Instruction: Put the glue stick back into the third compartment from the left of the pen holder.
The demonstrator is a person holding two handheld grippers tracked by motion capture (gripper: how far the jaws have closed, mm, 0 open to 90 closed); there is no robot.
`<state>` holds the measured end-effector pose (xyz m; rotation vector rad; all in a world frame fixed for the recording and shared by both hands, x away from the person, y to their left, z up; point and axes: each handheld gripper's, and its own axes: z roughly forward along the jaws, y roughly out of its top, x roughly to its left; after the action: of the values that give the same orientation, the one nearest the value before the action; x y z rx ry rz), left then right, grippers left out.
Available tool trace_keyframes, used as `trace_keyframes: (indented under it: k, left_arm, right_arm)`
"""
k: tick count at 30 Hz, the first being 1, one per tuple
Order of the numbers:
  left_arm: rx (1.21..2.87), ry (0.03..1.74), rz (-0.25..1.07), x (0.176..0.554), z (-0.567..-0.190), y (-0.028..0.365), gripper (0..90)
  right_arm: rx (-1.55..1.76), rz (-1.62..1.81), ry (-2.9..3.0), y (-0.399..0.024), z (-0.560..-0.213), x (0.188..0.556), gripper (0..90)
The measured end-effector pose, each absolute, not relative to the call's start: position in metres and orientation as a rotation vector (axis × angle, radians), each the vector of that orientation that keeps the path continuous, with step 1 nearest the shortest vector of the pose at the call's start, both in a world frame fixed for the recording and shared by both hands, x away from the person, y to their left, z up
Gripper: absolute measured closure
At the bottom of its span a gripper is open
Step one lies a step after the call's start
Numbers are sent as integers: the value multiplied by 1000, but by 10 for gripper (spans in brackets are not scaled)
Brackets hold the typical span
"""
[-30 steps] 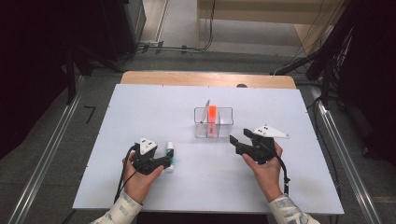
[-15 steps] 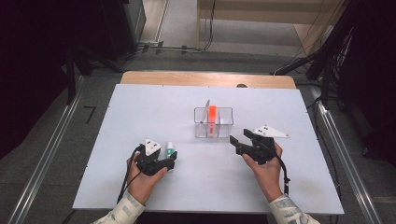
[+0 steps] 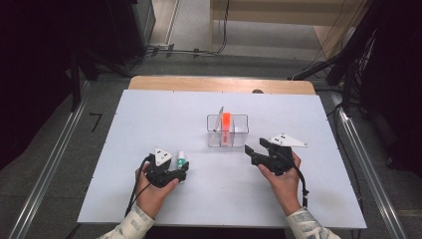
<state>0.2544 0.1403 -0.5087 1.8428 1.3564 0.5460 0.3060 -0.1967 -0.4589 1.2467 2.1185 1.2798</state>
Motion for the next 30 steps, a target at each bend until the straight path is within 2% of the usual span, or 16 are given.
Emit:
trace_keyframes:
  k: [18,30]
  left_arm:
    - [1898,1339,538,256,-515,130,320]
    - [1929,1331,590,254,-516,127,376]
  right_arm:
    - [1237,1278,2123,-196,-459,306,336]
    - [1239,1278,2123,-196,-459,305,336]
